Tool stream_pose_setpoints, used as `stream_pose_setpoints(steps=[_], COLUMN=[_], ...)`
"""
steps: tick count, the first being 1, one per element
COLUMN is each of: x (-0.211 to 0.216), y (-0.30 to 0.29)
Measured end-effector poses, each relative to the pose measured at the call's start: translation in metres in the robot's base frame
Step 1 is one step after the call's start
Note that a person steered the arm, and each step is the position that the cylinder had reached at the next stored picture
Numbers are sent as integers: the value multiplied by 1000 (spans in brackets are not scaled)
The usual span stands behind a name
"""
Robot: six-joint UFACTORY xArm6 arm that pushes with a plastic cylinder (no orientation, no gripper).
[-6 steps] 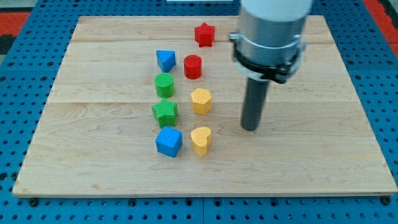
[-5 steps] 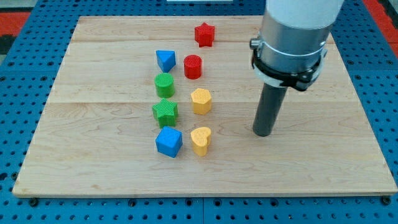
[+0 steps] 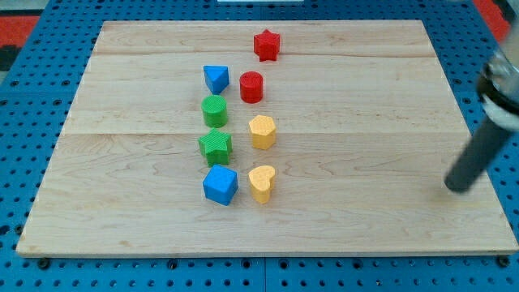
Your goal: Place your arm at the bottom center
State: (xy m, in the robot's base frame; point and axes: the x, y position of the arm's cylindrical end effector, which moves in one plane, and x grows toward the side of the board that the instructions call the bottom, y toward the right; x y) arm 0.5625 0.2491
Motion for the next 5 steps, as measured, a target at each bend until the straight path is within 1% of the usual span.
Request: stream_pose_setpoints(steps=[1,3,4,5], x=[54,56,55,56], y=[-2,-23,-53,-94])
